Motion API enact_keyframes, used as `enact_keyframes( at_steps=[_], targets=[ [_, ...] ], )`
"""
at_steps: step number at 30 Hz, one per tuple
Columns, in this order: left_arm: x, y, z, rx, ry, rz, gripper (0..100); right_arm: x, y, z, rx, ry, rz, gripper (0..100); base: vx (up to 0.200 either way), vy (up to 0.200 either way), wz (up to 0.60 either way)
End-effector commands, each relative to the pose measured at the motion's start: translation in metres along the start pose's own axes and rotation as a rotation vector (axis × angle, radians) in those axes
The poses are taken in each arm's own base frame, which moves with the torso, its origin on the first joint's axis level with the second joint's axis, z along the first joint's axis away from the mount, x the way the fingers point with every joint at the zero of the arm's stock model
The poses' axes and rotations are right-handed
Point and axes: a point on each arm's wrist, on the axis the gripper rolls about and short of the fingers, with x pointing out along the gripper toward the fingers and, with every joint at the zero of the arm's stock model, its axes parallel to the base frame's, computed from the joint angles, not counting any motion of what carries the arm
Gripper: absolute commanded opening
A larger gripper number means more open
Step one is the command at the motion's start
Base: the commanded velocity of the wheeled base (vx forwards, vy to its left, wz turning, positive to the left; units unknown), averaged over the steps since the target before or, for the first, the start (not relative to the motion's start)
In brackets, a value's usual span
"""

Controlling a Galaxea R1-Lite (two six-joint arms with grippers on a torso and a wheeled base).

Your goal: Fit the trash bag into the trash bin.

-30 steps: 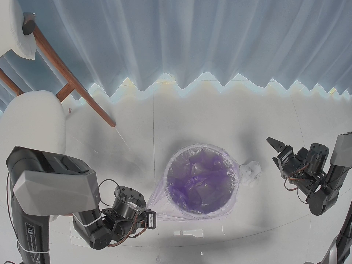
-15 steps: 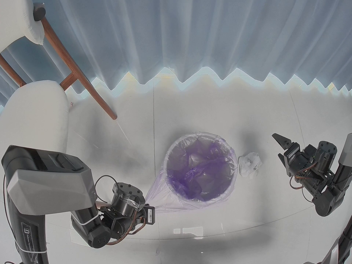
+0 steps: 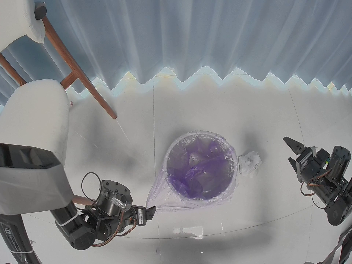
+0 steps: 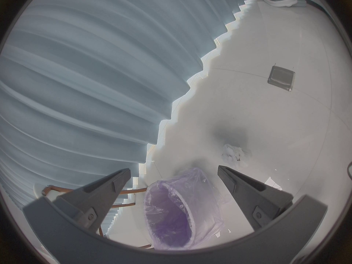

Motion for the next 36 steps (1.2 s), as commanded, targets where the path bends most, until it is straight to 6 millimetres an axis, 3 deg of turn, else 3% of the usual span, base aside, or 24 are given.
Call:
enact_keyframes(
  at_steps=[1, 6, 7, 10, 14, 21, 26, 36],
  targets=[
    [-0.034, 0.007, 0.013, -0.020, -0.045, -0.009, 100, -0.031, 0.012, 0.006, -0.009, -0.037, 0.046, 100, 0.000, 0.000, 0.00],
    [-0.064, 0.015, 0.016, -0.034, -0.072, -0.013, 100, -0.046, 0.014, 0.007, -0.031, -0.054, 0.055, 100, 0.000, 0.000, 0.00],
    [-0.083, 0.021, 0.012, -0.038, -0.081, -0.021, 100, -0.054, 0.012, 0.006, -0.041, -0.053, 0.046, 100, 0.000, 0.000, 0.00],
    [-0.107, 0.030, -0.001, -0.021, -0.047, -0.070, 100, -0.058, 0.013, 0.010, -0.050, -0.077, 0.048, 100, 0.000, 0.000, 0.00],
    [-0.130, 0.039, -0.001, -0.064, -0.086, -0.146, 100, -0.060, 0.012, 0.014, -0.061, -0.101, 0.038, 100, 0.000, 0.000, 0.00],
    [-0.134, 0.043, -0.010, -0.108, 0.014, -0.196, 100, -0.059, 0.008, 0.016, -0.063, -0.121, 0.001, 100, -0.029, 0.000, 0.00],
    [-0.132, 0.045, 0.001, -0.180, -0.014, -0.185, 100, -0.059, 0.004, 0.018, -0.064, -0.148, -0.046, 100, -0.200, 0.000, 0.00],
    [-0.125, 0.039, 0.017, -0.135, -0.056, -0.210, 100, -0.060, 0.002, 0.018, -0.089, -0.176, -0.092, 100, -0.180, 0.000, 0.00]
  ],
)
